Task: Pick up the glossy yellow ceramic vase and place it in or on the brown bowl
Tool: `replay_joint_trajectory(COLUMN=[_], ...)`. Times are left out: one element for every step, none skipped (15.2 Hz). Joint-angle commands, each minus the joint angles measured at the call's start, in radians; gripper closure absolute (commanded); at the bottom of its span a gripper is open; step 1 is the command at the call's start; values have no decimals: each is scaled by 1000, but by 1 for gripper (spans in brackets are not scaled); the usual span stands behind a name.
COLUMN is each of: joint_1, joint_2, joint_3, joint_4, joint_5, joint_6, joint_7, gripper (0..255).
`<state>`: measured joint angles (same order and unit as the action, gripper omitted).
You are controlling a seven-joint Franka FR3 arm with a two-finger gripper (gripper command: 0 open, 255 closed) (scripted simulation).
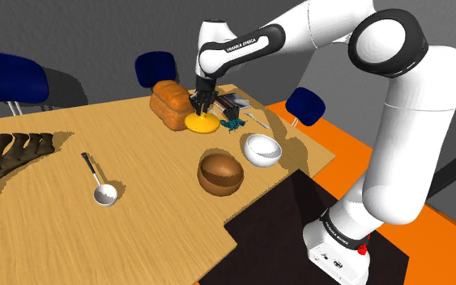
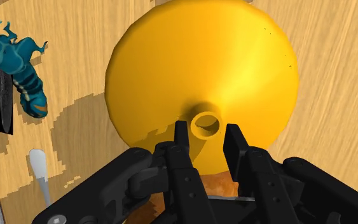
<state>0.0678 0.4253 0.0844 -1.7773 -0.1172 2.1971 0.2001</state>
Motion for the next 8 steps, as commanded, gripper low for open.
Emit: replay_joint_trajectory(joint_1=[-2, -2, -2, -3, -3, -3, -3, -3], joint_2=[-13, -19, -26, -32, -38, -43, -49, -54], joint_3=[1, 1, 2, 2, 3, 3, 3, 4], joint_4=[10, 15, 20, 25, 30, 36, 41, 47], joint_5=[3, 4, 5, 6, 7, 9, 10, 11], joint_6=[-23, -34, -45, -56, -67, -79, -90, -101], joint_7=[-5, -6, -7, -8, -10, -11, -12, -13], gripper=[255, 255, 255, 255, 255, 255, 255, 255])
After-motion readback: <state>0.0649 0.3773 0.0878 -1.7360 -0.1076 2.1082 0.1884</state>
